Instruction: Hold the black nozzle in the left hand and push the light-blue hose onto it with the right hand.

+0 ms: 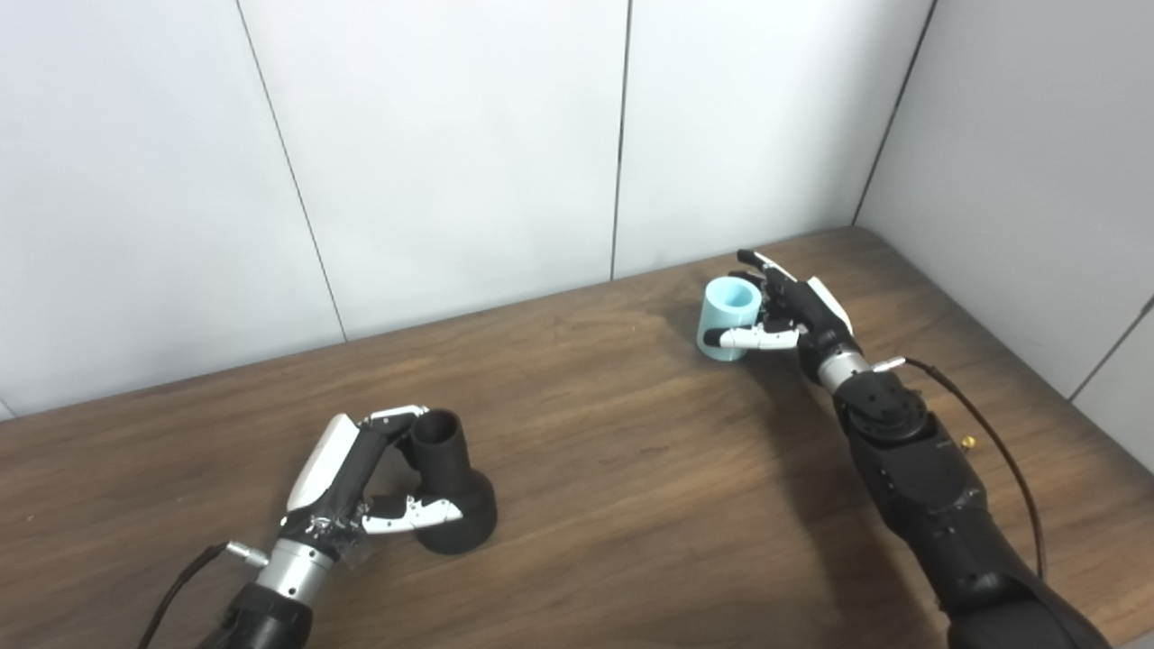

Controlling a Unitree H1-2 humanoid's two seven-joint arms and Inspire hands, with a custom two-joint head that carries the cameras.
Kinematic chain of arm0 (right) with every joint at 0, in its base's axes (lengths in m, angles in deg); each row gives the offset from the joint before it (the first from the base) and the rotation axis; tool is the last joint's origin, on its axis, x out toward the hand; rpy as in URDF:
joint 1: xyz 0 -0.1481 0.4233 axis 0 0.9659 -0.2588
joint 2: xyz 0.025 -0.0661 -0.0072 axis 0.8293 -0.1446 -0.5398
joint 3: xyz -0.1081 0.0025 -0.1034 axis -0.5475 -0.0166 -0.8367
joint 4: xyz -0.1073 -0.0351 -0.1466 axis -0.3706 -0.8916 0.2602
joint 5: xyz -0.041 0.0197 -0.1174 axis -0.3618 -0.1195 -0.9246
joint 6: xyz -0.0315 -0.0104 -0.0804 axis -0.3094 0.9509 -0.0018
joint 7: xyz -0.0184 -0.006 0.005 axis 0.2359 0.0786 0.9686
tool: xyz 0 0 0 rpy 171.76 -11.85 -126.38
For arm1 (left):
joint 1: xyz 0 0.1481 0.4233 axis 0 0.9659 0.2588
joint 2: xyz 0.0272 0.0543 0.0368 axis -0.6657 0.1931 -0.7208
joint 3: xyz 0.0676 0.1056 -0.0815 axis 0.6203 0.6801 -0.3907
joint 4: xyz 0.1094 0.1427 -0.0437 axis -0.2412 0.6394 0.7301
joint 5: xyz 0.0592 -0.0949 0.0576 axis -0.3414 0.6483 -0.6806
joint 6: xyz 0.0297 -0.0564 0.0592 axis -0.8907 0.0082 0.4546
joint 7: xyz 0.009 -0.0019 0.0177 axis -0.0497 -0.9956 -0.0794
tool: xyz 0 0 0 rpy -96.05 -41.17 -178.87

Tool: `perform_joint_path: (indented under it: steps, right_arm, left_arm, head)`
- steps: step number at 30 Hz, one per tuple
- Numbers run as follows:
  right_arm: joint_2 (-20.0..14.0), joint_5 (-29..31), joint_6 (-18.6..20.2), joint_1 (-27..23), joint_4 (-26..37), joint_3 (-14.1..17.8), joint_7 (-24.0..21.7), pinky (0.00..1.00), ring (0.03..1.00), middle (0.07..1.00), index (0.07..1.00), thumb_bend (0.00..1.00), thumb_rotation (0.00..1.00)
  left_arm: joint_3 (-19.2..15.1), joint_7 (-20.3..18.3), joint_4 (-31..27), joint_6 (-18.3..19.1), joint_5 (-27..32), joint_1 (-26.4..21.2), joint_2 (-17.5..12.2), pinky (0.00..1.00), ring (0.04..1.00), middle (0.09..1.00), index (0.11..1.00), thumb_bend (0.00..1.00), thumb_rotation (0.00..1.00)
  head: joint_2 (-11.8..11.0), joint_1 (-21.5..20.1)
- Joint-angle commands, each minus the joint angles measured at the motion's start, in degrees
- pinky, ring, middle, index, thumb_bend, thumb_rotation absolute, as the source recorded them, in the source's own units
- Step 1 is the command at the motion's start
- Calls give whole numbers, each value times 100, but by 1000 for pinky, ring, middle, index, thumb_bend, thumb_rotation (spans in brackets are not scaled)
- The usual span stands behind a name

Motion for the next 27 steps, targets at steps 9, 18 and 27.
perform_joint_path:
  steps: [9, 18, 27]
  right_arm:
    - [-93, -260, 111, -81, 100, -360, -122, 711, 701, 794, 833, 828, 28]
    - [-350, -759, 402, -47, 227, -916, -312, 664, 702, 732, 738, 802, 19]
    - [-735, -1422, 1109, 39, 809, -1634, -654, 595, 625, 650, 648, 761, 2]
  left_arm:
    - [165, 6, 451, 67, -163, 703, -212, 442, 428, 465, 522, 501, 0]
    - [55, -98, 426, 68, -156, 747, -179, 444, 425, 466, 525, 501, 0]
    - [38, -108, 366, 68, -211, 781, -195, 435, 424, 466, 524, 501, 0]
  head:
    - [45, 73]
    - [90, 129]
    - [178, 209]
